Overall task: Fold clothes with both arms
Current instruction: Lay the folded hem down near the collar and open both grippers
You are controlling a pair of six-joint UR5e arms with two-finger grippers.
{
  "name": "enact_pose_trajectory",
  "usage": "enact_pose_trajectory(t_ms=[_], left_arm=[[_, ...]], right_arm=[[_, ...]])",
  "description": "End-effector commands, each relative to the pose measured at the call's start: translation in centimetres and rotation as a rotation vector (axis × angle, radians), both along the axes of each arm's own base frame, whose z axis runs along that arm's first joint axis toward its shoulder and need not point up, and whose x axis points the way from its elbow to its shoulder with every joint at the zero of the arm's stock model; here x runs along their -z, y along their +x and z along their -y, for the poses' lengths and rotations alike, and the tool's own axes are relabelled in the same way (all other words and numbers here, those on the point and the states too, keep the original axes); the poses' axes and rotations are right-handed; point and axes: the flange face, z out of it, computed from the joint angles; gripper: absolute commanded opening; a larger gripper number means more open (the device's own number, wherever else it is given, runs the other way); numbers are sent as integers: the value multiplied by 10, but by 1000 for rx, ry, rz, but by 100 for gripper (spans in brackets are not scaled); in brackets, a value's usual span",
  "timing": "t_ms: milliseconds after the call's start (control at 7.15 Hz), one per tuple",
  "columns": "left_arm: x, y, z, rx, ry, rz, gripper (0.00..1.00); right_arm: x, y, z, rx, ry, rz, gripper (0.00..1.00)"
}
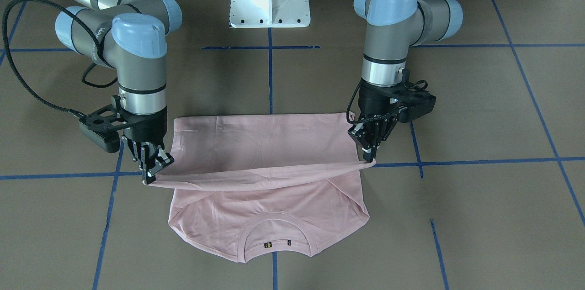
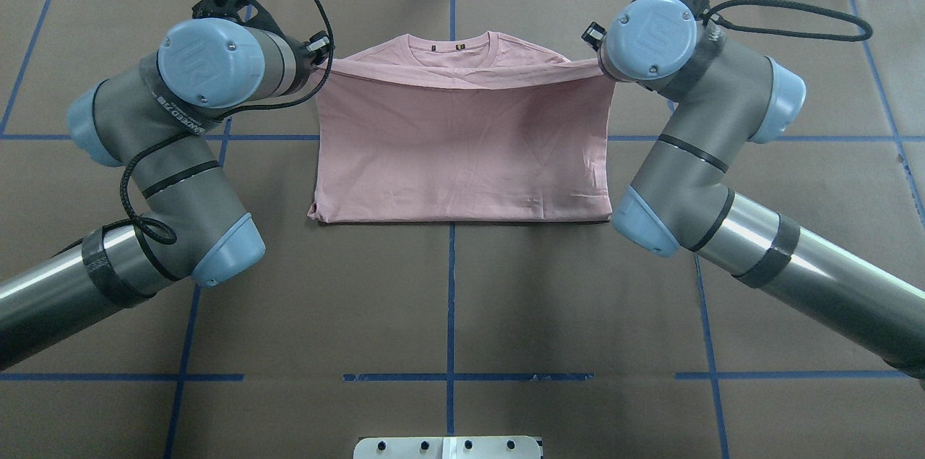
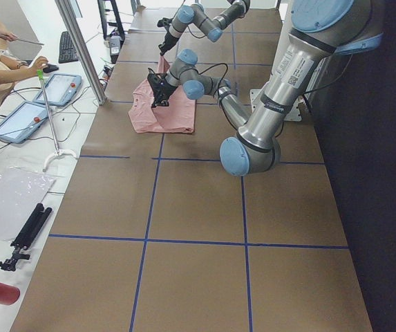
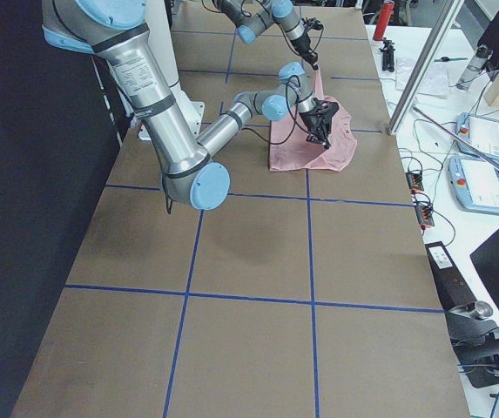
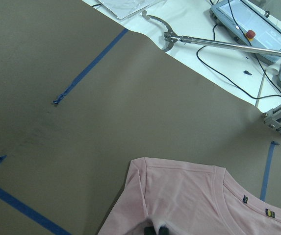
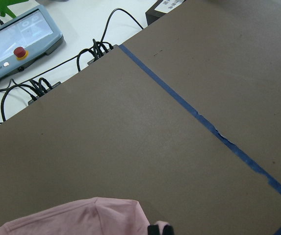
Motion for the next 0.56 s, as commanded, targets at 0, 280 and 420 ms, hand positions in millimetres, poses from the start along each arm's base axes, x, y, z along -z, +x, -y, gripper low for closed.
enact_pose_trajectory(t_ms=[0, 280, 420], left_arm=[[-10, 26, 22, 3, -12, 12, 0], [-37, 41, 33, 2, -13, 14, 0], [-40, 42, 35, 2, -3, 2, 0]], right_arm=[[-15, -34, 28, 2, -3, -1, 0], [-18, -48, 47, -2, -12, -14, 0], [-14, -52, 53, -1, -14, -16, 0]])
